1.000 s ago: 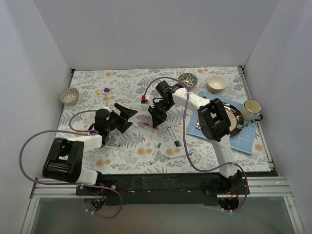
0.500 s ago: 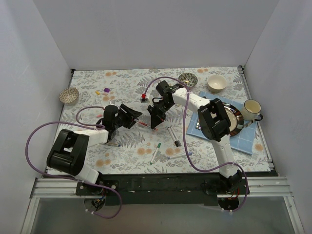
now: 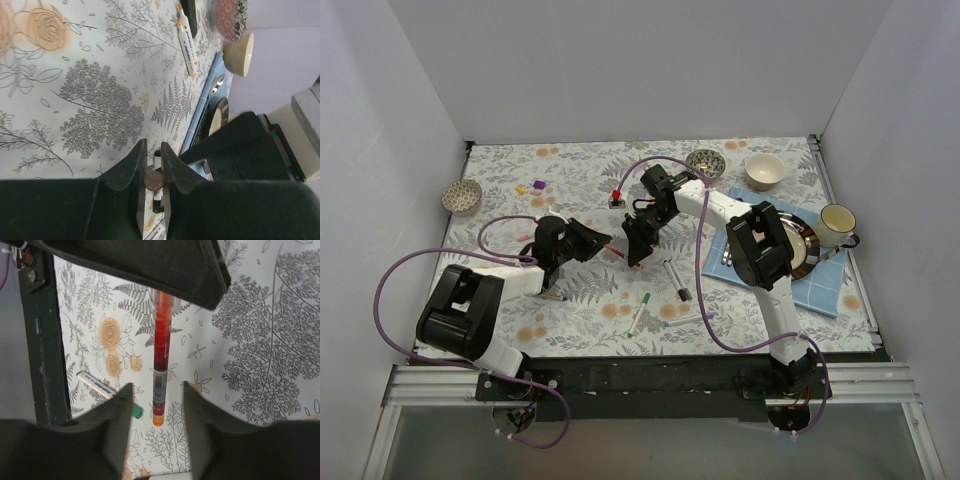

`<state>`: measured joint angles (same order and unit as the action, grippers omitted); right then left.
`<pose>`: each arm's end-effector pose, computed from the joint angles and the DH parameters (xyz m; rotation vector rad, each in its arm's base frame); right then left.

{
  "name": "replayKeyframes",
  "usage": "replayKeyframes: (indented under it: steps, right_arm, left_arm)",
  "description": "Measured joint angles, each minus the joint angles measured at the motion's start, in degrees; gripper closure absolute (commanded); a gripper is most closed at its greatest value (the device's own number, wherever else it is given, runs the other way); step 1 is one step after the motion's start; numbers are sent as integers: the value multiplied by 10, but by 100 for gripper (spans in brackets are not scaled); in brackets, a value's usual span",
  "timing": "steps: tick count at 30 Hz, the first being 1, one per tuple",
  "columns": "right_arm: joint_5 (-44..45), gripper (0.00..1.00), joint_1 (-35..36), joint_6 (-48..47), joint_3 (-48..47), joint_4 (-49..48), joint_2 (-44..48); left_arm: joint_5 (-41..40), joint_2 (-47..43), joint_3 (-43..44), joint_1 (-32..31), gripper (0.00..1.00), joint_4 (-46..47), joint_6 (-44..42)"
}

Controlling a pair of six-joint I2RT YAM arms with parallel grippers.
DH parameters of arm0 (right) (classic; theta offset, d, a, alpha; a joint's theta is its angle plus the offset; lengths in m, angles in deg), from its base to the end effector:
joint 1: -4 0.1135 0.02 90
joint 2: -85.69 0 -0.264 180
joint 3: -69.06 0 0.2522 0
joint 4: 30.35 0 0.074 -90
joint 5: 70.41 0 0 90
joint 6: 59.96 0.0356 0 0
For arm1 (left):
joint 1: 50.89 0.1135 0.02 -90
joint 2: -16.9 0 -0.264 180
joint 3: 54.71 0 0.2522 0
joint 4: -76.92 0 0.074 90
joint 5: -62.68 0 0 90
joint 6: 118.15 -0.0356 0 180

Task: Open the pen caps

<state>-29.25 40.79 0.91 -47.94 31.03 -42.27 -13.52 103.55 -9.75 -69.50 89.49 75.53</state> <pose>0.3520 0.2967 0.1809 -1.5932 2.1146 1.2239 0.2700 -0.0999 0.1565 -1.5318 1.9280 -1.4076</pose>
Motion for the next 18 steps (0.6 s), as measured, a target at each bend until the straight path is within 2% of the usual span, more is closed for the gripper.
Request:
replayKeyframes:
  steps: [2, 4, 7, 11, 18]
  right_arm:
    - [-13, 34, 0, -3, 0, 0, 0]
    - [-26, 34, 0, -6, 0, 0, 0]
    - [-39, 40, 0, -3, 3, -4, 2]
    - [-51, 98, 0, 4, 15, -15, 12]
    - [-58, 99, -2, 24, 19, -45, 20]
  left_arm:
    - [10, 0, 0, -4, 100, 10, -7]
    - [24, 0, 3, -11, 100, 21, -11]
    - [40, 1, 10, -28, 100, 37, -14]
    - [47, 3, 17, -43, 100, 53, -10]
    - [-1, -19, 45, -38, 100, -17, -19]
